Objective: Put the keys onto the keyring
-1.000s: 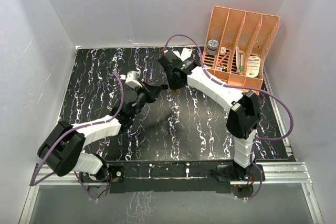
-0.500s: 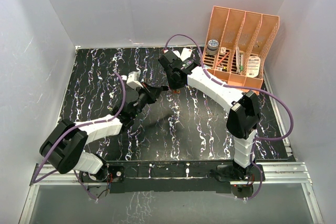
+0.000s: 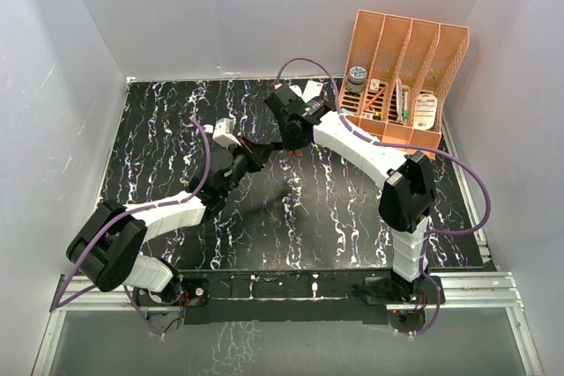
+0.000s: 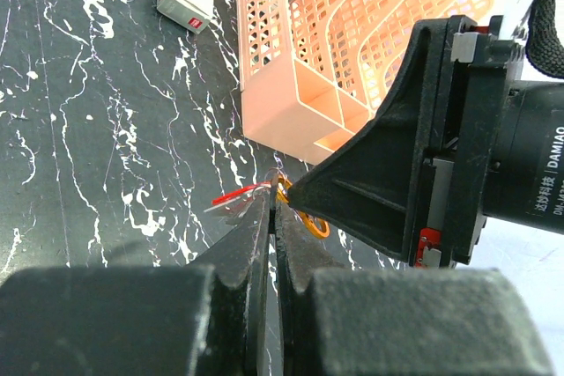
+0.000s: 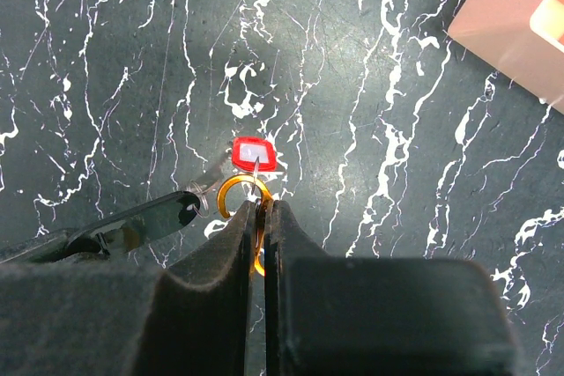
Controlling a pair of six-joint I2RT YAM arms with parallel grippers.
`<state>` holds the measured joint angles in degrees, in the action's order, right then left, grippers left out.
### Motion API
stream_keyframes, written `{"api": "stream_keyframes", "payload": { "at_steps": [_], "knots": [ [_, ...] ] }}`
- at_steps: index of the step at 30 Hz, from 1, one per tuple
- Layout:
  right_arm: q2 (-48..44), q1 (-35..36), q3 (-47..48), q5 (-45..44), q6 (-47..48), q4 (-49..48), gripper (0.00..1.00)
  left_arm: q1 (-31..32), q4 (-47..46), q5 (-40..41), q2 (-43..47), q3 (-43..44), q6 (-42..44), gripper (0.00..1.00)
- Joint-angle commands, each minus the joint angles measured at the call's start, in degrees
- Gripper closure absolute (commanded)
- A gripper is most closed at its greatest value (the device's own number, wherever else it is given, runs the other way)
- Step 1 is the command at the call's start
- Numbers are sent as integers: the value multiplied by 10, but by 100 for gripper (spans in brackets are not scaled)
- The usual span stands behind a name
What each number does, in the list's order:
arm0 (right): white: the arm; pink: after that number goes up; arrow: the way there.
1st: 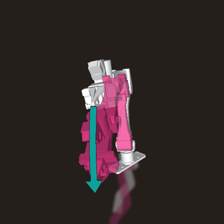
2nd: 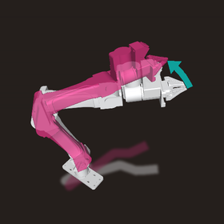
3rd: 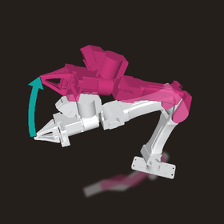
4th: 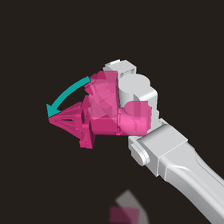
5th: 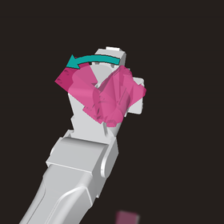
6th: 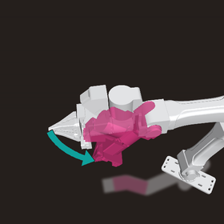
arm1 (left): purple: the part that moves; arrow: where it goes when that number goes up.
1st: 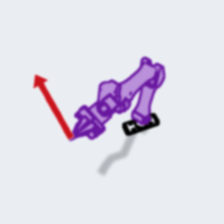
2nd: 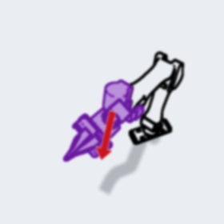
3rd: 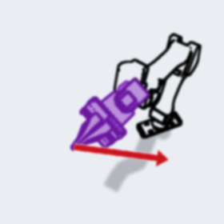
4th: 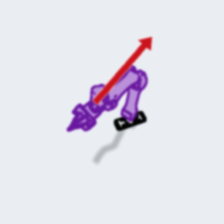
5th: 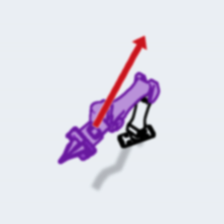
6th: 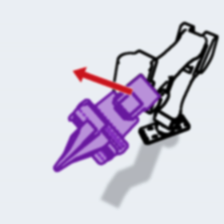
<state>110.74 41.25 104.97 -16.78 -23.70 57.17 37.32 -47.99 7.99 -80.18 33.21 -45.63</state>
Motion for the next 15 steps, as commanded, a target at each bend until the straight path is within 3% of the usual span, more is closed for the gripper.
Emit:
{"api": "stream_keyframes", "payload": {
  "at_steps": [1, 15],
  "knots": [
    [-1, 4, 32, -12, -3, -12, 100, 4, -15, 1, 10, 19, 1, 100],
    [2, 4, 37, -12, -2, -12, 100, 8, -15, 4, 9, 24, 1, 100]
  ]
}}
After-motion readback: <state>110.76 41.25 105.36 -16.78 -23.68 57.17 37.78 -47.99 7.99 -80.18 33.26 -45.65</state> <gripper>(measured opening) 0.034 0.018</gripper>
